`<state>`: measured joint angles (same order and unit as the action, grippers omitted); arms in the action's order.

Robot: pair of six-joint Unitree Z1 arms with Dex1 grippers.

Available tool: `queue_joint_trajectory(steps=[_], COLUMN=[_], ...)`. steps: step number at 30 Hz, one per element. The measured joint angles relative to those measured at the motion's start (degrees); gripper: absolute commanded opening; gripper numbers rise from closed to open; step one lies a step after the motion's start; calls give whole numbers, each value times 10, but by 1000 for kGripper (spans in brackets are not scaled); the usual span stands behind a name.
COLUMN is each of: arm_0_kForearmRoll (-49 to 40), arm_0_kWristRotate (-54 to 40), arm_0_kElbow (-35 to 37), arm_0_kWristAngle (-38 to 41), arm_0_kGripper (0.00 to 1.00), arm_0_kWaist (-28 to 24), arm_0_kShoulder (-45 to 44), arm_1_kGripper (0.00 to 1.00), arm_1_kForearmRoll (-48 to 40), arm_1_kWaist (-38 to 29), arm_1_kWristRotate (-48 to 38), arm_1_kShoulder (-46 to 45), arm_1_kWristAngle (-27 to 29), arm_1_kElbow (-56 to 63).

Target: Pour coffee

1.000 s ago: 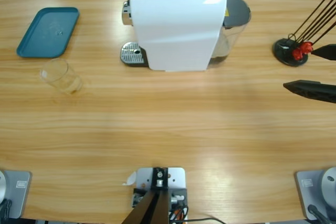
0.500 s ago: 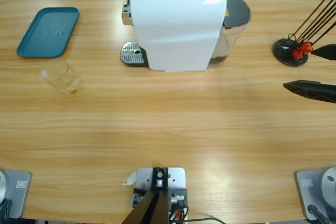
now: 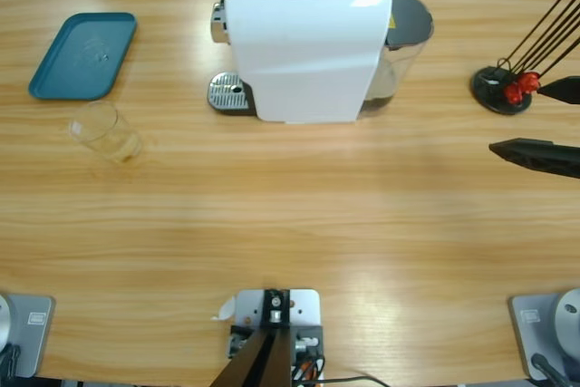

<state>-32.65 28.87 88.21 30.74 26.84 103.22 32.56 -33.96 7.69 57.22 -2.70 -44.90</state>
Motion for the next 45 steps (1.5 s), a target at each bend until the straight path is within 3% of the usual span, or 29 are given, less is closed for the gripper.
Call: queue_joint_trajectory(steps=[28,34,36,37,38,40,45], arm_0_kForearmRoll=[-8,-4,-4,-4,-3,8,21], arm_0_kWristRotate=[21,23,23,23,22,10,-159], arm_0_kElbow=[23,95,96,96,96,96,91], arm_0_kWristAngle=[1,17,18,20,29,46,-15], arm_0_kGripper=[0,10,624,741,756,982,991], arm_0_kWaist=[4,32,32,32,32,35,85], arm_0_kShoulder=[0,-34,-35,-35,-35,-36,-75], arm_1_kGripper=[973,968,964,964,964,964,968], arm_1_kForearmRoll=[0,0,-1,-1,-1,-1,-3], arm_1_kWaist=[0,0,0,0,0,0,0], arm_1_kWristRotate=[0,0,0,0,0,0,-3], arm_1_kShoulder=[-2,-5,-7,-8,-9,-10,-15], arm_1_kWristAngle=[0,0,0,0,0,0,3], arm_1_kElbow=[0,0,0,0,0,0,0])
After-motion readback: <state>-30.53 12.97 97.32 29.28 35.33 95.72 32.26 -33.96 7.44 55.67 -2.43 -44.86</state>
